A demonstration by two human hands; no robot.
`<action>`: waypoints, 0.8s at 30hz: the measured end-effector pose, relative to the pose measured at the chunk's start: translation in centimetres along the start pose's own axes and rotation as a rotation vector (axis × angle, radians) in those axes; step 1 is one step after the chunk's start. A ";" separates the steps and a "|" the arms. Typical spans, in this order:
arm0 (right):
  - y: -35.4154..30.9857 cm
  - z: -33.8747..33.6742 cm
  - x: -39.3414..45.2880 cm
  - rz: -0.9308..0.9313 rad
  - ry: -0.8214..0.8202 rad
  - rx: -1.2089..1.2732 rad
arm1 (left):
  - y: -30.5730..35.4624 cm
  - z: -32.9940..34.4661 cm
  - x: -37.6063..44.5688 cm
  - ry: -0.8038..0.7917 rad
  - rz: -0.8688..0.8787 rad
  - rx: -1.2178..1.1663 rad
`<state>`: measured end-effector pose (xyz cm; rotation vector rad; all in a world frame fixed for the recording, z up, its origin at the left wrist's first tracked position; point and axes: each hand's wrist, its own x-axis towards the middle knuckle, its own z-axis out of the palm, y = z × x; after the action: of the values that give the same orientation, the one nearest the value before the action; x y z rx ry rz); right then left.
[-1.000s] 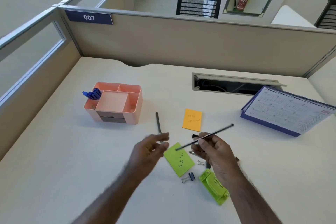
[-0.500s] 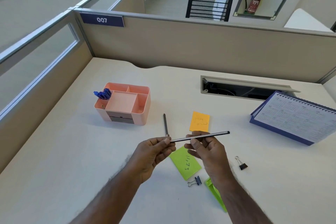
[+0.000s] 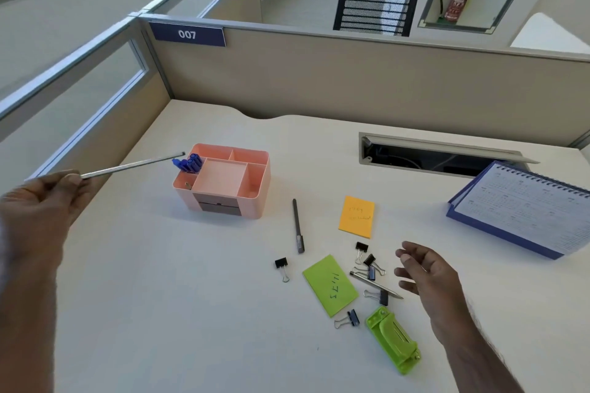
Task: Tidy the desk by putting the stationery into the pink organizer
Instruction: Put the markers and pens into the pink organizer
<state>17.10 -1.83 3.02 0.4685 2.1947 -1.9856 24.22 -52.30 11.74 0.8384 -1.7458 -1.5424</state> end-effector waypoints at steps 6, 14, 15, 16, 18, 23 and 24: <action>0.0 0.3 -0.1 0.001 -0.016 -0.008 | -4.3 -0.4 2.7 -0.006 0.042 0.197; 2.1 -0.4 0.2 -0.136 0.028 -0.566 | -3.7 4.1 1.3 -0.034 0.423 0.761; 2.9 -0.5 0.2 -0.146 -0.014 -0.701 | -3.2 4.9 1.0 -0.037 0.499 0.826; 3.7 -0.5 0.3 -0.154 -0.058 -0.805 | -3.0 5.7 0.9 -0.052 0.549 0.860; 5.0 -0.2 0.4 -0.173 -0.108 -0.975 | -2.9 7.0 0.8 -0.105 0.565 0.904; 6.3 1.7 1.2 -0.333 -0.068 -1.309 | -3.2 8.9 0.8 -0.108 0.530 1.066; 6.5 2.0 1.3 -0.377 -0.035 -1.377 | -3.3 9.2 0.8 -0.110 0.522 1.074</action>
<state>17.76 -3.13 -3.78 -0.1980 3.0293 -0.1614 16.45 -48.04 7.63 0.6506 -2.6117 -0.2372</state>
